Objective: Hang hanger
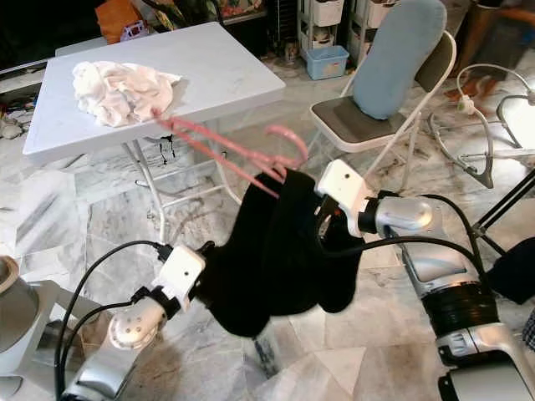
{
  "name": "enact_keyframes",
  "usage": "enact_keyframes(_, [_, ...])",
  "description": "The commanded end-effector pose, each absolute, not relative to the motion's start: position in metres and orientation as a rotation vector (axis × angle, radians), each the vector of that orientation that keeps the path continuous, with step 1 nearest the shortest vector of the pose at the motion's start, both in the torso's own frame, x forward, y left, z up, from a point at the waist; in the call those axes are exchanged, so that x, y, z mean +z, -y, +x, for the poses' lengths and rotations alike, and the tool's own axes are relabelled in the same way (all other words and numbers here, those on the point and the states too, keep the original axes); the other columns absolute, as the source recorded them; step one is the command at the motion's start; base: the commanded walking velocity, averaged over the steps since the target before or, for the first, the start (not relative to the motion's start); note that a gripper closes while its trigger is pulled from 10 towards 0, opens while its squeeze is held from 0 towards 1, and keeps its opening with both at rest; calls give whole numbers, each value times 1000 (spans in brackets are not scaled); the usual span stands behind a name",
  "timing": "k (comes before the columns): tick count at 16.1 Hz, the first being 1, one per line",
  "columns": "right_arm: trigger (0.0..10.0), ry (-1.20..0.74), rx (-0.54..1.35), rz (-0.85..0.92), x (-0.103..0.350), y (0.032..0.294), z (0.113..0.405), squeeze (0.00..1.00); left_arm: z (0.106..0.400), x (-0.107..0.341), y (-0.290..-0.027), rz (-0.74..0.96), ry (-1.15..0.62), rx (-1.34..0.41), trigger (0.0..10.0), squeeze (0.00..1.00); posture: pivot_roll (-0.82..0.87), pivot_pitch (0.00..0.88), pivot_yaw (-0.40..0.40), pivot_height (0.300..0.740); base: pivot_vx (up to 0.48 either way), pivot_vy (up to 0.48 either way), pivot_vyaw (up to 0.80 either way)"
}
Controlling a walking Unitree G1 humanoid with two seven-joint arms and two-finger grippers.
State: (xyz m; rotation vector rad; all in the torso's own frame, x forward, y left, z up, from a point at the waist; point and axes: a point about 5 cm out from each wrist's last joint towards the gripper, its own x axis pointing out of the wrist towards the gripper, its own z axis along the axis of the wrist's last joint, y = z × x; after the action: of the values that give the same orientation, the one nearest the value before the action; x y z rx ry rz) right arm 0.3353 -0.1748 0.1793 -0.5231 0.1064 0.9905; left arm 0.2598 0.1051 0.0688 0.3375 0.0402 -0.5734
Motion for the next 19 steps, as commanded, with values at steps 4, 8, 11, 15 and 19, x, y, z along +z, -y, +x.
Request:
enact_keyframes(4, [10000, -73, 887, -655, 181, 167, 354, 0, 244, 71, -100, 386, -19, -739, 10000, 1000, -90, 55, 56, 740, 0, 0, 0])
enact_keyframes(8, [10000, -74, 882, -616, 182, 166, 358, 0, 243, 73, -99, 376, -16, -748, 10000, 1000, -91, 51, 52, 740, 0, 0, 0])
enact_keyframes(11, [10000, -135, 929, -658, 168, 178, 354, 0, 246, 101, -91, 526, 152, -794, 10000, 1000, -81, 51, 48, 740, 0, 0, 0])
enact_keyframes(15, [10000, -182, 992, -983, 163, 200, 352, 0, 243, 103, -94, 561, 148, -864, 10000, 1000, -86, 46, 53, 740, 0, 0, 0])
enact_keyframes(19, [10000, -203, 1051, -1141, 163, 207, 352, 0, 239, 99, -93, 564, 126, -880, 10000, 1000, -85, 43, 53, 740, 0, 0, 0])
